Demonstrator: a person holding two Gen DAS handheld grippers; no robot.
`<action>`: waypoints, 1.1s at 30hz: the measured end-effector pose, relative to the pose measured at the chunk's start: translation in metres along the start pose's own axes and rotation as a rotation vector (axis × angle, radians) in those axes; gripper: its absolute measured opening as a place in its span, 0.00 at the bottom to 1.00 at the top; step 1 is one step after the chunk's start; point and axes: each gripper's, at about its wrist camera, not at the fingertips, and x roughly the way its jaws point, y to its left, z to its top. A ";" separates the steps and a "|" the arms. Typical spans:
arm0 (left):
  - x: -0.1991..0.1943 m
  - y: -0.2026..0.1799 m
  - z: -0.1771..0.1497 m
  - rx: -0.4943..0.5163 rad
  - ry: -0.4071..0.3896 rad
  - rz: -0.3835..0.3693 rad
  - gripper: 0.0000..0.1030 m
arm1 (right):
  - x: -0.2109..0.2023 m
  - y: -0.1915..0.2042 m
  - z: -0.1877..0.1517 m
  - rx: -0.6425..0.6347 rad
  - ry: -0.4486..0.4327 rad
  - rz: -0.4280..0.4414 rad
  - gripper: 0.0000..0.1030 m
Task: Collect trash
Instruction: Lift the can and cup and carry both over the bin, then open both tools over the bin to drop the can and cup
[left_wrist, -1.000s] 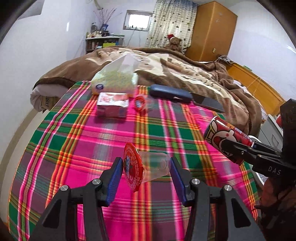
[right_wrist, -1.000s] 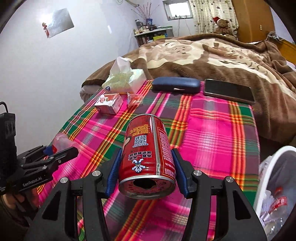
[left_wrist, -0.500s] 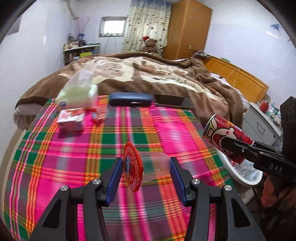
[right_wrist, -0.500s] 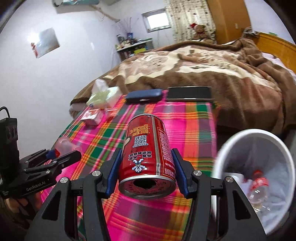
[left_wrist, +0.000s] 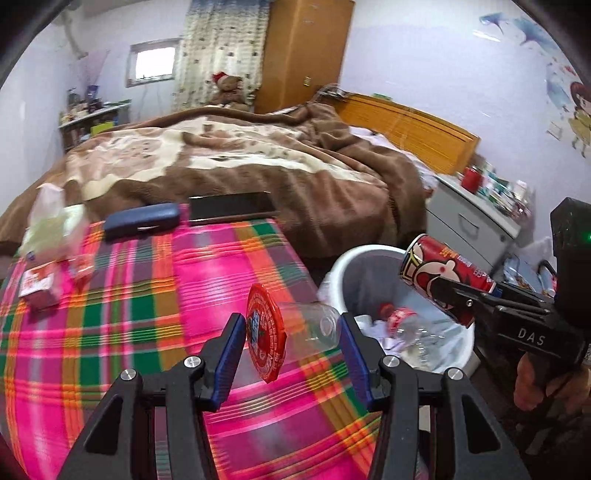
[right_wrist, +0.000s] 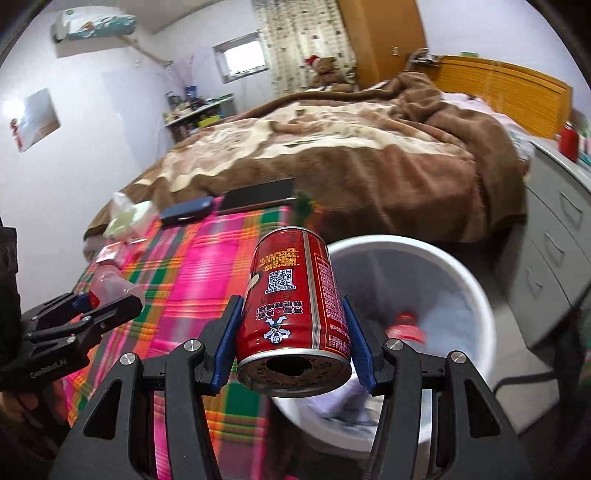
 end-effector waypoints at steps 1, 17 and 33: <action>0.003 -0.006 0.001 0.010 0.003 -0.014 0.50 | 0.000 -0.008 -0.001 0.014 0.005 -0.015 0.53; 0.078 -0.086 0.006 0.112 0.104 -0.109 0.50 | 0.022 -0.075 -0.006 0.095 0.095 -0.174 0.53; 0.093 -0.092 0.005 0.099 0.127 -0.104 0.64 | 0.026 -0.085 -0.006 0.124 0.102 -0.173 0.63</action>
